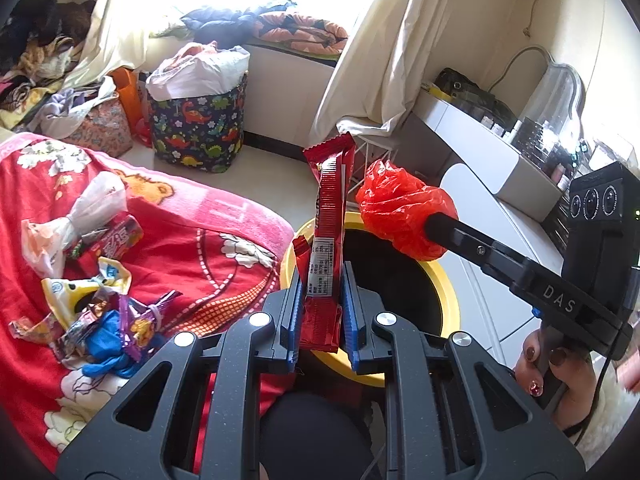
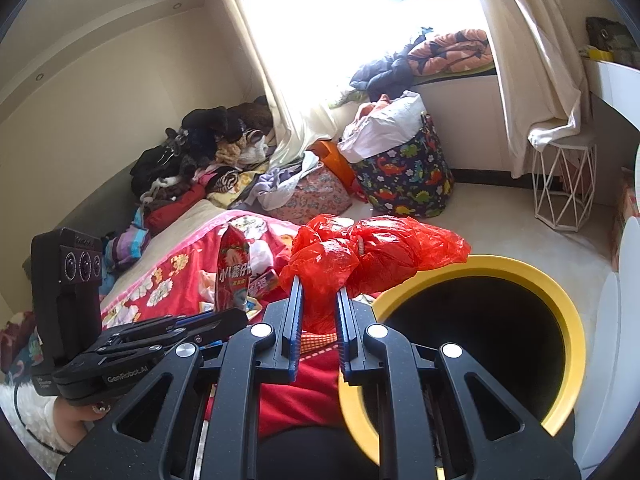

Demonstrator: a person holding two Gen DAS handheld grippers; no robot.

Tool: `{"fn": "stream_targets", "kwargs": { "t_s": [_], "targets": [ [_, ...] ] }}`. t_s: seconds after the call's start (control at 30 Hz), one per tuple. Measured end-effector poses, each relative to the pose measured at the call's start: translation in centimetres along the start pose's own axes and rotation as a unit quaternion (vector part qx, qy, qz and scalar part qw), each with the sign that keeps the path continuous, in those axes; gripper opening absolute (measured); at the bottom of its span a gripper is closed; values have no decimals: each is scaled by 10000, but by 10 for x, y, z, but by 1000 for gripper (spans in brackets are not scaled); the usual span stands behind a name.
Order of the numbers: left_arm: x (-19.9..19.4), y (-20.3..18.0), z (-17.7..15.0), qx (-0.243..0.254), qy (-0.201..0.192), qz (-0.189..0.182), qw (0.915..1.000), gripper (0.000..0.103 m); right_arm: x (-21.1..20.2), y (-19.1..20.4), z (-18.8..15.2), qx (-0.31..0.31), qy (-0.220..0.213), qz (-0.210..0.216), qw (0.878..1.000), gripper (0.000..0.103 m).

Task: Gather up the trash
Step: 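Carry the red bag and red wrapper in both tools over the yellow bin, then open both tools to drop the red bag and wrapper into the bin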

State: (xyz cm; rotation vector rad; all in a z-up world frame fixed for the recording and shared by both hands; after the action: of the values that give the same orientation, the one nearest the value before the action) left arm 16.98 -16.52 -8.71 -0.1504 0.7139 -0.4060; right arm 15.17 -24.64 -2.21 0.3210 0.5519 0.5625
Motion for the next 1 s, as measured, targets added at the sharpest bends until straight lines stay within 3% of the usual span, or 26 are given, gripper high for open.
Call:
{"fn": "stream_targets", "kwargs": {
  "t_s": [1.0],
  "targets": [
    [59,-54,-22,412,567,-200,9973,12,-19,-79,-29,926,17,-568,9941,14]
  ]
}}
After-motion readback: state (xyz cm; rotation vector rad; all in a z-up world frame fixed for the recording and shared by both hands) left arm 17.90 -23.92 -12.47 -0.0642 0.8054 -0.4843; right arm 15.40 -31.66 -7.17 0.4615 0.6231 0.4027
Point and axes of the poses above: each gripper's, at about its wrist camera, not at the fingertips, and x roughly the way its jaws point, y to its left, z to its top, the point moved 10 cm from there along x, roughly the way its jaws point, and after that the axes turned 5 degrees about z, right-handed, at the moved point
